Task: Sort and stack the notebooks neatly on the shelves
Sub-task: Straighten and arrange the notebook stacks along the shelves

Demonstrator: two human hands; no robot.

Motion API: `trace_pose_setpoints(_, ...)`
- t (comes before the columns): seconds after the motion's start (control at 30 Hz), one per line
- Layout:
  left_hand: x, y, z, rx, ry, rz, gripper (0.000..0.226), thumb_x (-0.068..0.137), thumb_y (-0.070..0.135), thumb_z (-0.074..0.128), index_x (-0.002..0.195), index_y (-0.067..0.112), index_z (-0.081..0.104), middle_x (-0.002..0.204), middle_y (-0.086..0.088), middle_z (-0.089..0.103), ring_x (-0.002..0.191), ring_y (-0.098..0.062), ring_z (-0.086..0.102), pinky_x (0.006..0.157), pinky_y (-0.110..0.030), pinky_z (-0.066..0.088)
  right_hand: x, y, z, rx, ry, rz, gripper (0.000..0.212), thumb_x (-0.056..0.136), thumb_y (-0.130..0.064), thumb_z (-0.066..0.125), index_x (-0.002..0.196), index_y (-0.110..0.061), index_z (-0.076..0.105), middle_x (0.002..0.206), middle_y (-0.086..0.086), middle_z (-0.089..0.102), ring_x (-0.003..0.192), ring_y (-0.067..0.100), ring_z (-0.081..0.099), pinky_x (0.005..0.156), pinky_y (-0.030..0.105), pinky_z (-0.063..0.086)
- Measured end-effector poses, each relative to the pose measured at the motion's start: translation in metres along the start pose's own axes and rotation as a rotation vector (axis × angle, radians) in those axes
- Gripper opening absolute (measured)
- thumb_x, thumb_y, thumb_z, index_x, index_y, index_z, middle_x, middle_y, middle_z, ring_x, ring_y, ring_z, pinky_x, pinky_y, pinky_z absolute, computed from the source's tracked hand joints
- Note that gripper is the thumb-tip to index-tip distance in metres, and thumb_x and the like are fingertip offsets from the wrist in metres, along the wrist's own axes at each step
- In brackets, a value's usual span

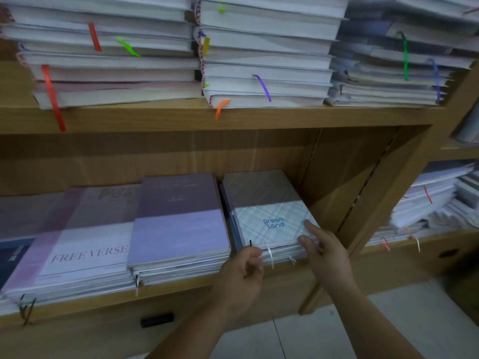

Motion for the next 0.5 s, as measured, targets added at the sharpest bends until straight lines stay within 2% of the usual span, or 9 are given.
trace_pose_setpoints(0.07,-0.001,0.001,0.003,0.016,-0.011,0.009,0.024,0.101,0.030,0.057,0.124,0.033,0.063,0.113,0.015,0.069,0.105,-0.001,0.064,0.099,-0.030,0.053,0.001,0.003,0.002,0.034,0.008,0.017,0.044,0.095,-0.031,0.069,0.138,-0.031,0.060,0.128,-0.007,0.059,0.113,0.012,0.057,0.084,0.014,0.041)
trace_pose_setpoints(0.17,-0.005,-0.002,0.004,0.040,0.012,0.013,0.020,0.091,0.026,0.059,0.103,0.041,0.064,0.098,0.019,0.070,0.092,0.003,0.065,0.091,-0.030,0.055,0.000,0.013,0.005,0.156,-0.091,0.071,0.054,0.091,-0.034,0.073,0.142,-0.034,0.055,0.134,-0.010,0.061,0.120,0.008,0.059,0.095,0.023,0.050)
trace_pose_setpoints(0.23,-0.005,-0.005,0.003,0.050,0.007,0.003,0.018,0.087,0.032,0.058,0.098,0.045,0.065,0.097,0.021,0.071,0.092,0.005,0.066,0.091,-0.029,0.056,-0.003,0.017,0.007,0.202,-0.173,0.080,0.058,0.091,-0.029,0.074,0.144,-0.032,0.053,0.131,-0.009,0.065,0.118,0.005,0.062,0.087,0.014,0.053)
trace_pose_setpoints(0.33,-0.003,-0.005,0.002,0.084,-0.001,0.013,0.029,0.097,0.023,0.055,0.119,0.039,0.066,0.116,0.019,0.070,0.108,0.005,0.063,0.101,-0.026,0.052,-0.002,0.019,0.004,0.209,-0.139,0.098,0.052,0.093,-0.025,0.072,0.142,-0.032,0.057,0.124,-0.009,0.069,0.111,0.001,0.064,0.078,0.007,0.050)
trace_pose_setpoints(0.4,-0.003,-0.005,0.003,0.111,-0.021,0.021,0.035,0.100,0.016,0.052,0.128,0.034,0.062,0.125,0.015,0.067,0.115,0.004,0.060,0.105,-0.027,0.049,0.000,0.019,0.004,0.185,-0.110,0.105,0.049,0.093,-0.029,0.072,0.140,-0.035,0.058,0.123,-0.012,0.068,0.107,0.000,0.063,0.077,0.012,0.052)
trace_pose_setpoints(0.5,-0.004,-0.006,0.009,0.170,-0.089,0.036,0.048,0.097,0.011,0.051,0.138,0.038,0.051,0.133,0.016,0.059,0.122,0.004,0.054,0.108,-0.028,0.046,0.002,0.020,0.004,0.168,-0.081,0.110,0.048,0.092,-0.032,0.073,0.137,-0.038,0.060,0.120,-0.013,0.068,0.104,0.001,0.064,0.077,0.018,0.052)
Point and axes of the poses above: each hand's wrist, its own x-axis towards the middle knuckle, its own z-axis out of the palm, y = z × x, the point moved 9 cm from there along x, towards the middle knuckle
